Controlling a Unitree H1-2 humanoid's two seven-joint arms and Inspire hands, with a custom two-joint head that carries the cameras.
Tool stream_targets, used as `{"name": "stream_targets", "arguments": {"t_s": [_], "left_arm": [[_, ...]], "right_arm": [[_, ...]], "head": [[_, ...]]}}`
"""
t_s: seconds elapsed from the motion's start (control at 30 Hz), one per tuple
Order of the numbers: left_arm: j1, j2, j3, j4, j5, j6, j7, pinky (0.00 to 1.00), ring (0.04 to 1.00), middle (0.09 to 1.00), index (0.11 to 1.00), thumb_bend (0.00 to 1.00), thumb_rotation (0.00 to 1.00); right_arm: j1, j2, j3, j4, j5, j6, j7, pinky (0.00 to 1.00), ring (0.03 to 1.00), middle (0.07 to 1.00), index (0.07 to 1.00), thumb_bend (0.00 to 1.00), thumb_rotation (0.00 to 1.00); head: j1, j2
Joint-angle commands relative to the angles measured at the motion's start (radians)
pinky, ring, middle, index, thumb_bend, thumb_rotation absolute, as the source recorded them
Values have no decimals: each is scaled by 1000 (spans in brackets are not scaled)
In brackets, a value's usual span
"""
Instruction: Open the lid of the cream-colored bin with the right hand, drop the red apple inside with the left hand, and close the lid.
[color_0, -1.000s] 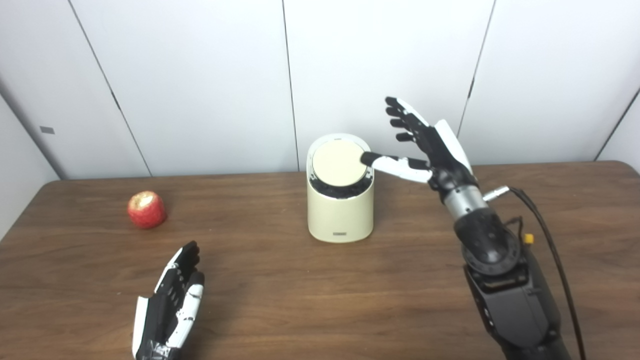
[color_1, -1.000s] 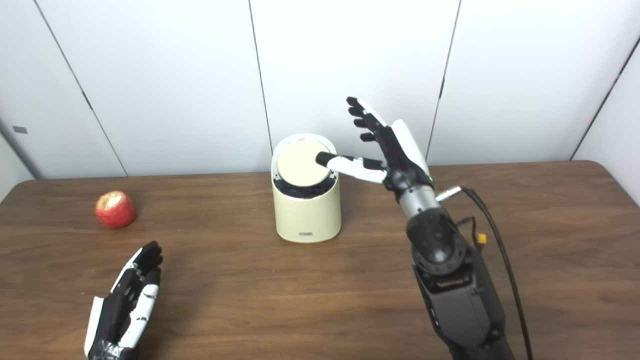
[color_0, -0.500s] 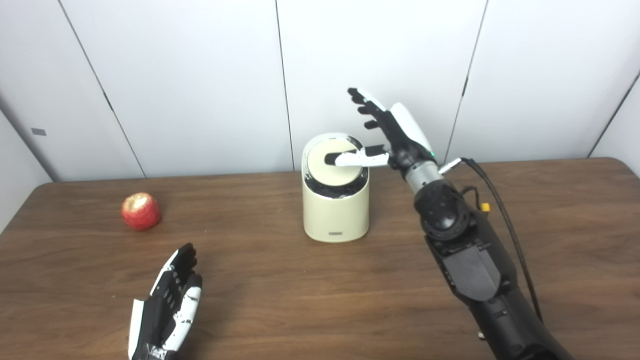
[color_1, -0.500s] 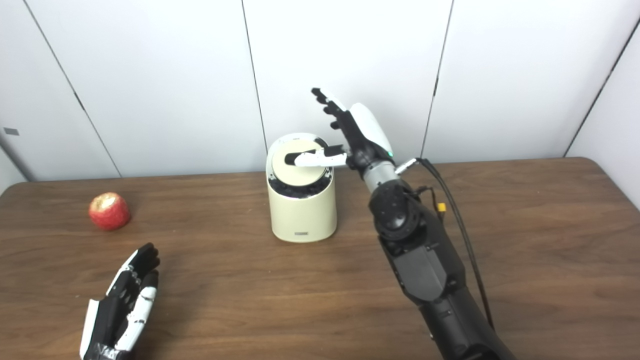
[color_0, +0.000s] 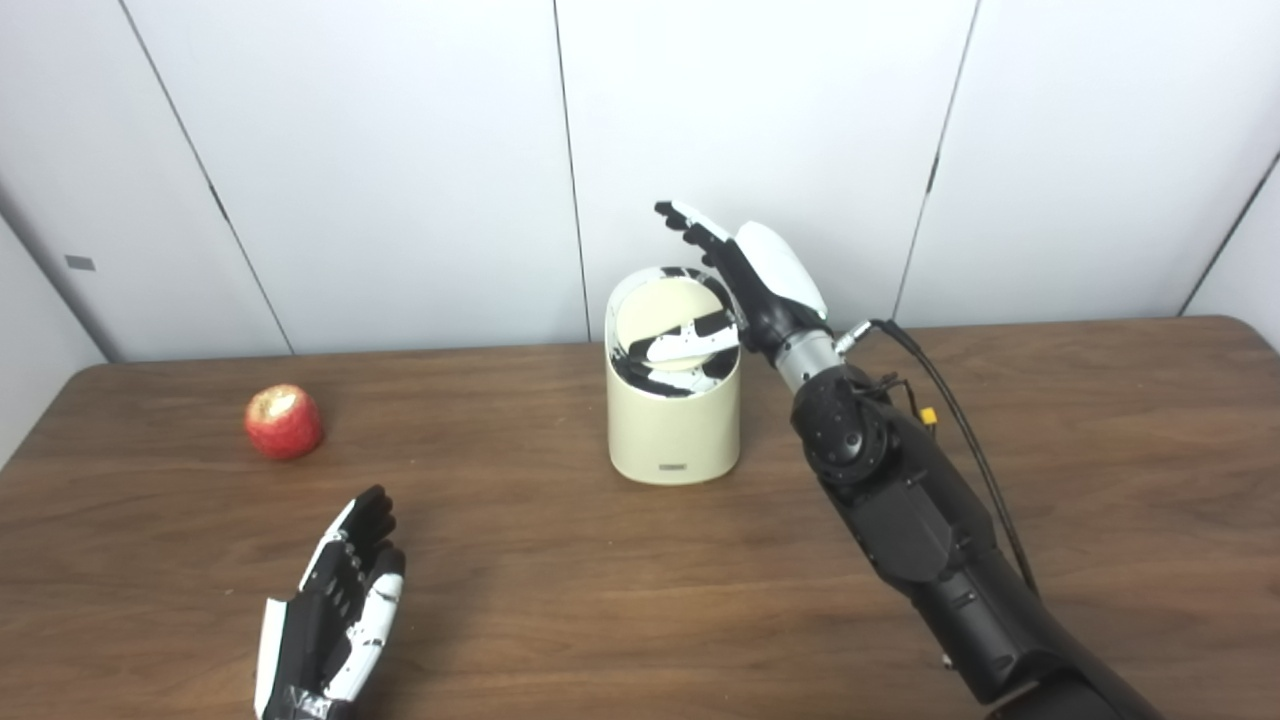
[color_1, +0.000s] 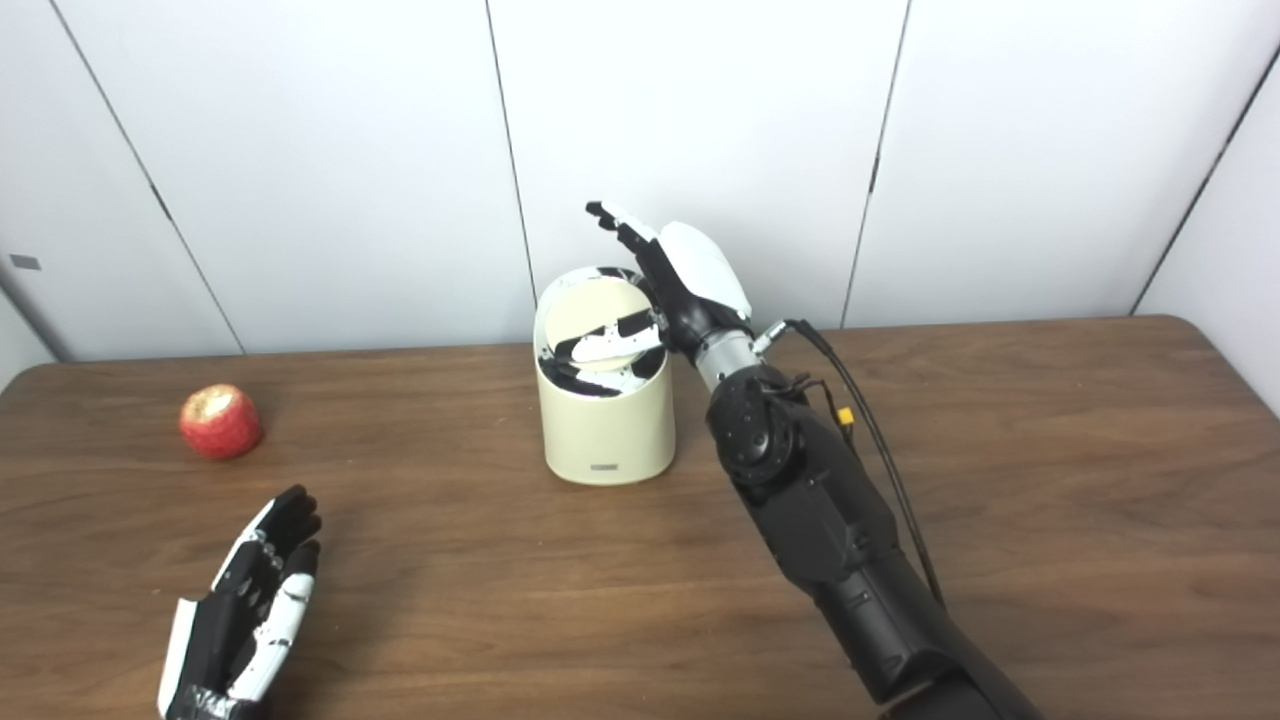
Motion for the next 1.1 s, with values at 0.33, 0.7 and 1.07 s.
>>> {"name": "stream_targets", "arguments": {"t_s": [0.33, 0.7, 1.07], "left_arm": [[38, 10, 9, 71, -6, -3, 3, 873, 880, 886, 887, 396, 601], [37, 14, 18, 65, -14, 10, 2, 870, 878, 885, 883, 412, 594], [43, 20, 21, 50, -16, 25, -1, 872, 876, 882, 886, 416, 590]], "right_arm": [[-48, -22, -23, -32, -4, -35, -20, 786, 867, 887, 889, 896, 207], [-25, -23, -62, -50, 41, -25, -17, 784, 859, 878, 884, 871, 199], [18, -41, -57, -83, 25, -15, -7, 754, 850, 877, 874, 895, 173]], "head": [[0, 10], [-5, 21], [-12, 30]]}}
